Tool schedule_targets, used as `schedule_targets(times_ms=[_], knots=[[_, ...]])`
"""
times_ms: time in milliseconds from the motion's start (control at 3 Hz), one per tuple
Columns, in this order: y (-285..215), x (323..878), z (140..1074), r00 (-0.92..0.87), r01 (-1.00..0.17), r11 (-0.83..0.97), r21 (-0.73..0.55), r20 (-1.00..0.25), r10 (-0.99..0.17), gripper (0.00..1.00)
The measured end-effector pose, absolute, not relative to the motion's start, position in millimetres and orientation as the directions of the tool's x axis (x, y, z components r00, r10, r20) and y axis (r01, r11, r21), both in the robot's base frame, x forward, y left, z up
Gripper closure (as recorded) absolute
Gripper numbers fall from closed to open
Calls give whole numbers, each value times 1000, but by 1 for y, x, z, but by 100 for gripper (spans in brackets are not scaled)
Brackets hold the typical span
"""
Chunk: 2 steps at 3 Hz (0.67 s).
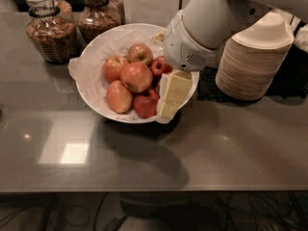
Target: Pick apple from white bowl
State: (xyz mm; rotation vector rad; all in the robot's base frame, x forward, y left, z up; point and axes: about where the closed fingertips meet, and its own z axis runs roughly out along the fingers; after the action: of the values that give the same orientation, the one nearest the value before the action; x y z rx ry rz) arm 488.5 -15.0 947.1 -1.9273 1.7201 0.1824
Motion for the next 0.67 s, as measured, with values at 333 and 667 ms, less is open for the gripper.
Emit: schedule_targets(times_ms=[333, 667], knots=[[1, 501, 930, 175, -959, -49, -280, -443, -879, 0], [4, 520, 929, 189, -946, -37, -323, -453, -871, 0]])
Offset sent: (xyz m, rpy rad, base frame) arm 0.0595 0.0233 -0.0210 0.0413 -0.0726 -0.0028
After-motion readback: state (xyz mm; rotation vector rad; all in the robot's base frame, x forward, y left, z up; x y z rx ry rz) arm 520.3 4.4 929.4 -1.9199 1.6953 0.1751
